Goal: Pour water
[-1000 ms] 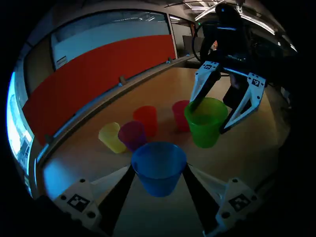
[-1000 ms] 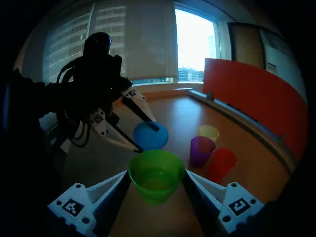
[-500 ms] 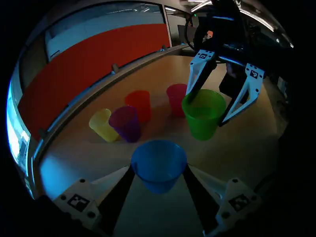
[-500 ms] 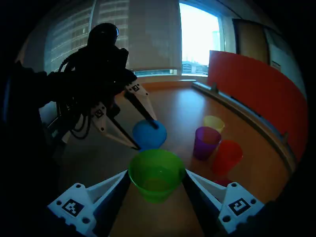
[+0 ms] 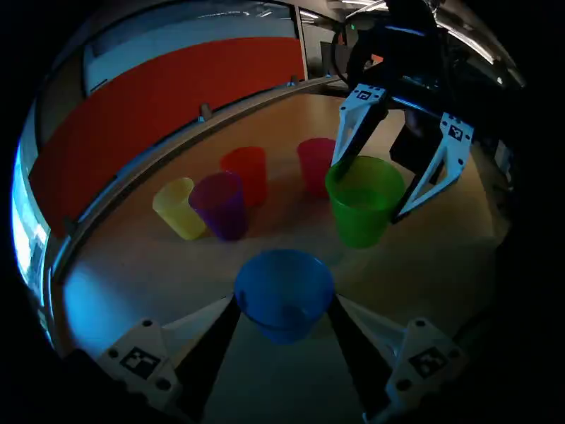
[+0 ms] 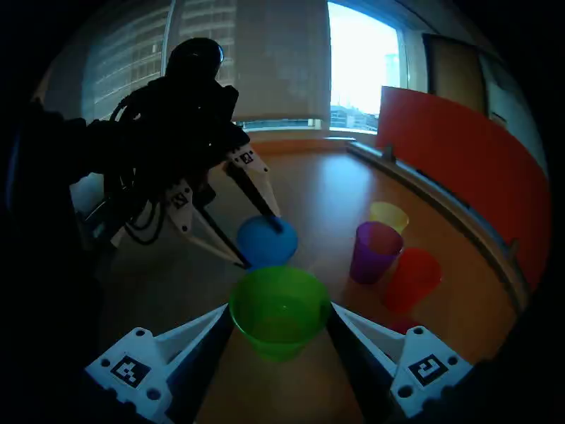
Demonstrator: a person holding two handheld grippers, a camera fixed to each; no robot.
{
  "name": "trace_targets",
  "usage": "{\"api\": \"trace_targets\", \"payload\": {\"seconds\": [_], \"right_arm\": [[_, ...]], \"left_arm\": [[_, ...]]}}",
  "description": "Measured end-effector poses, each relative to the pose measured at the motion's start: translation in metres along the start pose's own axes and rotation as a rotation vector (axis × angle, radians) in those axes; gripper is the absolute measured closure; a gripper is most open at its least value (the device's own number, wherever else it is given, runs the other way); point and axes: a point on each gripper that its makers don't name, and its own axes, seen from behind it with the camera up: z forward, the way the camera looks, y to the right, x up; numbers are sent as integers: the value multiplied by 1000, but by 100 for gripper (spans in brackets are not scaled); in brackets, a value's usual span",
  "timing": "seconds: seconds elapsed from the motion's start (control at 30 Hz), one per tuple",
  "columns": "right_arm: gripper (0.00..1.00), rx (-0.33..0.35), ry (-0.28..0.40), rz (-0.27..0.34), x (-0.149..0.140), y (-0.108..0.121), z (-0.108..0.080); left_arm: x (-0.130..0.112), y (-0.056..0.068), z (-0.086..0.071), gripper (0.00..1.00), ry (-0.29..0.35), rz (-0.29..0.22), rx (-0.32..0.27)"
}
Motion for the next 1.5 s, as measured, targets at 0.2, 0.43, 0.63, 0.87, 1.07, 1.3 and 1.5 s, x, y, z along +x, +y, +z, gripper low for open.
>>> {"api": "trace_targets", "payload": {"seconds": [0.2,0.43,0.63,0.87,1.07,1.3,1.5], "right_arm": [[9,0,-4,-2,-2,0,2],[9,-1,-10,0,-9,-1,5],[9,-4,-16,-1,-12,-1,8],[9,-5,-21,-5,-14,-1,12],[9,-7,-28,-2,-20,0,15],[9,-9,-33,1,-25,1,18],[9,-9,-36,-3,-30,0,18]], "left_arm": [[-4,0,-3,15,3,-5,2],[-10,-1,-4,15,5,-14,11],[-19,-1,-4,15,-12,-6,20],[-29,-1,-3,14,-32,-2,23],[-34,-8,-4,14,-40,-18,46],[-46,-6,-6,14,-61,-9,57],[-55,0,-6,14,-79,-18,51]]}}
